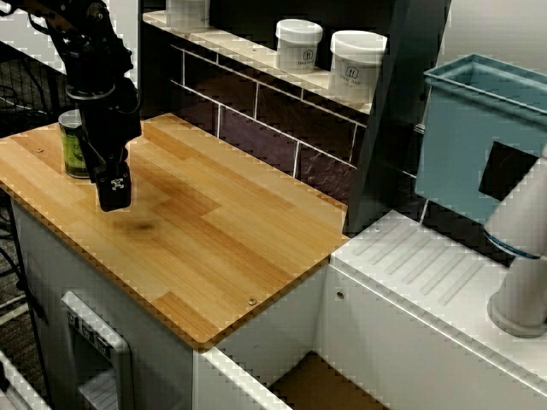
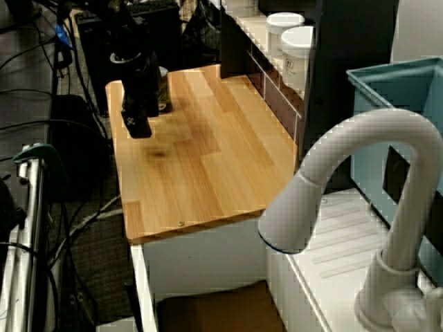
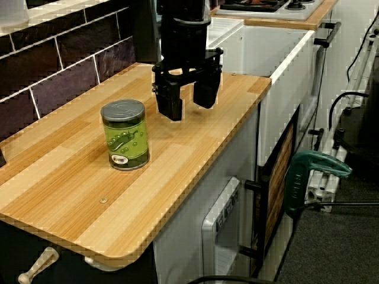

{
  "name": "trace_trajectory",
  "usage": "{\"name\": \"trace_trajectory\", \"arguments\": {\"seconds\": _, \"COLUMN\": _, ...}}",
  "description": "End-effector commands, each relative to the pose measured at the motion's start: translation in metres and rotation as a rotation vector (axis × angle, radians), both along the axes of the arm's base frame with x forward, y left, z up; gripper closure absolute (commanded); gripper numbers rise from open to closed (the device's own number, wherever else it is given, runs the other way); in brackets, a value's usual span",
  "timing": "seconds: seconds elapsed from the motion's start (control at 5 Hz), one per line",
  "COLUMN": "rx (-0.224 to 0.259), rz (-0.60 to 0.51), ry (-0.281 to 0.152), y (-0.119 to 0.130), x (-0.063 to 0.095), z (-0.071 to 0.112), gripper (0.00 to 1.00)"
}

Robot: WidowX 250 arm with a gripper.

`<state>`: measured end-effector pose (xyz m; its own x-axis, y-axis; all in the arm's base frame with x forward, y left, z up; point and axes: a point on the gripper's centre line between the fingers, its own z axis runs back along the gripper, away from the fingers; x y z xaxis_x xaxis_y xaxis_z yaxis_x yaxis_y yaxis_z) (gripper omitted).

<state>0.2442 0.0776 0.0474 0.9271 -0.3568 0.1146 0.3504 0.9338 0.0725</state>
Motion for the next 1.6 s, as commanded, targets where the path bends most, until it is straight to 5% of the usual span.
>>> {"name": "trace_trajectory", "arguments": {"seconds": 0.0, "rx": 0.000, "rz": 0.000, "ry": 0.000, "y": 0.000, "x": 0.000, "z": 0.000, "gripper": 0.00}}
{"name": "trace_trajectory", "arguments": {"seconds": 0.6, "rx": 0.049, "rz": -0.061, "ry": -0.027, "y": 0.014, "x": -0.024, "z": 0.019, "gripper": 0.00}}
{"name": "trace_trajectory", "arguments": {"seconds": 0.8, "rx": 0.060, "rz": -0.090, "ry": -0.034, "y": 0.037, "x": -0.030, "z": 0.020, "gripper": 0.00}}
{"name": "trace_trajectory", "arguments": {"seconds": 1.4, "rx": 0.056, "rz": -0.154, "ry": -0.072, "y": 0.132, "x": -0.011, "z": 0.022, "gripper": 0.00}}
